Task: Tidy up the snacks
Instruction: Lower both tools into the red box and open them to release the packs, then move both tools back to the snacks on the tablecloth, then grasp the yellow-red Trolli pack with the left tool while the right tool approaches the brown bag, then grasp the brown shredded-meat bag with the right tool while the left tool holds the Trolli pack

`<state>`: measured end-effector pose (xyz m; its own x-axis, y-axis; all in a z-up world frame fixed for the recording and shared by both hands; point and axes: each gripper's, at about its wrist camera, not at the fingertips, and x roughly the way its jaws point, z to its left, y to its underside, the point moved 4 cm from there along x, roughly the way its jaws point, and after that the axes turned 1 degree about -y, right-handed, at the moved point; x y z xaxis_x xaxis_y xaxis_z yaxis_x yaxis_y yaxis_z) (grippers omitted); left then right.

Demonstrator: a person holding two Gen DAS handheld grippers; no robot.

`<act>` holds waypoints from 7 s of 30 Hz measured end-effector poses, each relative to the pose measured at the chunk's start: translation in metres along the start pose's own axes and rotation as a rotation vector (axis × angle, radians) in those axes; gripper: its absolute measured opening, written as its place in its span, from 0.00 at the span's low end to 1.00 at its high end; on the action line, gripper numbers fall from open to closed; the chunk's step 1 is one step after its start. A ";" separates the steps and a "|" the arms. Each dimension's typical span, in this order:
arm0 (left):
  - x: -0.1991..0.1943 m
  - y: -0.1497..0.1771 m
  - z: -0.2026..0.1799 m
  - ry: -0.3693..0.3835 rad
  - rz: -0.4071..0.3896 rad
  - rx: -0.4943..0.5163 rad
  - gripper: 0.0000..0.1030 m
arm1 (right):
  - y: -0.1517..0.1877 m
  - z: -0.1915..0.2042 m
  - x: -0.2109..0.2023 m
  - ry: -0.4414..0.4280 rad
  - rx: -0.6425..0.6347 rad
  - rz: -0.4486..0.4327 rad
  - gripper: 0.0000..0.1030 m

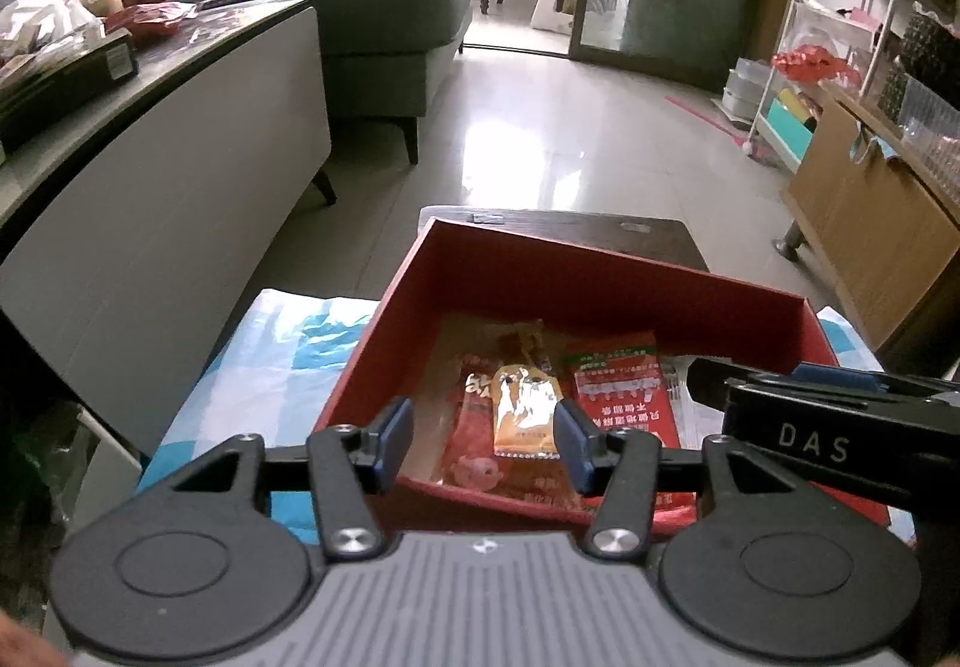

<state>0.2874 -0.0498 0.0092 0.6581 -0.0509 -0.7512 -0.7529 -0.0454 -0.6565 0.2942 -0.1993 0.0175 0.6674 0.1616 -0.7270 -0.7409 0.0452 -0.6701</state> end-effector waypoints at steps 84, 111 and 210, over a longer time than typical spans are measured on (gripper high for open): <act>-0.099 0.193 0.008 0.179 0.292 0.220 0.48 | 0.166 -0.035 -0.130 -0.064 -0.110 0.251 0.85; -0.099 0.187 0.031 0.202 0.332 0.155 0.48 | 0.215 0.018 -0.123 -0.124 -0.300 0.390 0.94; -0.091 0.183 0.025 0.072 0.229 0.245 0.47 | 0.211 0.033 -0.114 -0.078 -0.271 0.298 0.61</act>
<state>0.0896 -0.0283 -0.0439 0.4636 -0.1024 -0.8801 -0.8533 0.2158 -0.4746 0.0590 -0.1759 -0.0359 0.4110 0.2032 -0.8887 -0.8473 -0.2748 -0.4546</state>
